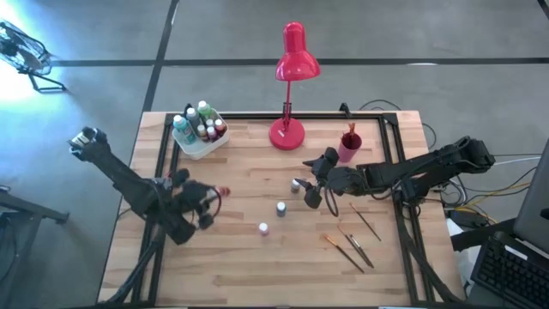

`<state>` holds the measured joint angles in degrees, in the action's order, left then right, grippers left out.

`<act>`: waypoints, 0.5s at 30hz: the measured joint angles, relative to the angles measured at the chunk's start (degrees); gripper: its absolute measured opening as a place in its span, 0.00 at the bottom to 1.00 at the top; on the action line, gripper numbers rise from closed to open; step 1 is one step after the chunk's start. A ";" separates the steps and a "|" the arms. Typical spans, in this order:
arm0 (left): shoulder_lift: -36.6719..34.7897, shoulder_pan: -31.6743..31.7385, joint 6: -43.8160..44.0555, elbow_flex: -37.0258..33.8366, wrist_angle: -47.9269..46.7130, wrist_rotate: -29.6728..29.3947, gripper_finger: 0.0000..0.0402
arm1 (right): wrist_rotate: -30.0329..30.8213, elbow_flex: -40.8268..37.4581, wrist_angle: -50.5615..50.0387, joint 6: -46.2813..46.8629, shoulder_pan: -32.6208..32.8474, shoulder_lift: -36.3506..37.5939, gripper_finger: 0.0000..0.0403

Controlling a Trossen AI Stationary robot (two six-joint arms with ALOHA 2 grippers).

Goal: Pick & Place Paint Supplies
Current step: Put the orange paint bottle into the white bin

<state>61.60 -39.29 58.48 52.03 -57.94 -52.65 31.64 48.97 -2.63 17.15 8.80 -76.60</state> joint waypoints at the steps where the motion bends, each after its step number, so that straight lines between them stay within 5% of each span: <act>1: -0.89 1.00 -0.28 0.00 -0.57 -1.15 0.30 | 0.00 0.00 0.00 0.00 -0.04 0.00 0.73; 15: -9.95 22.93 -9.11 -0.05 -6.91 -3.79 0.30 | 0.00 0.00 0.00 -0.22 -0.09 0.00 0.64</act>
<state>51.65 -16.35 49.37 51.98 -64.85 -56.45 31.64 48.97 -2.63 16.93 8.71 -76.60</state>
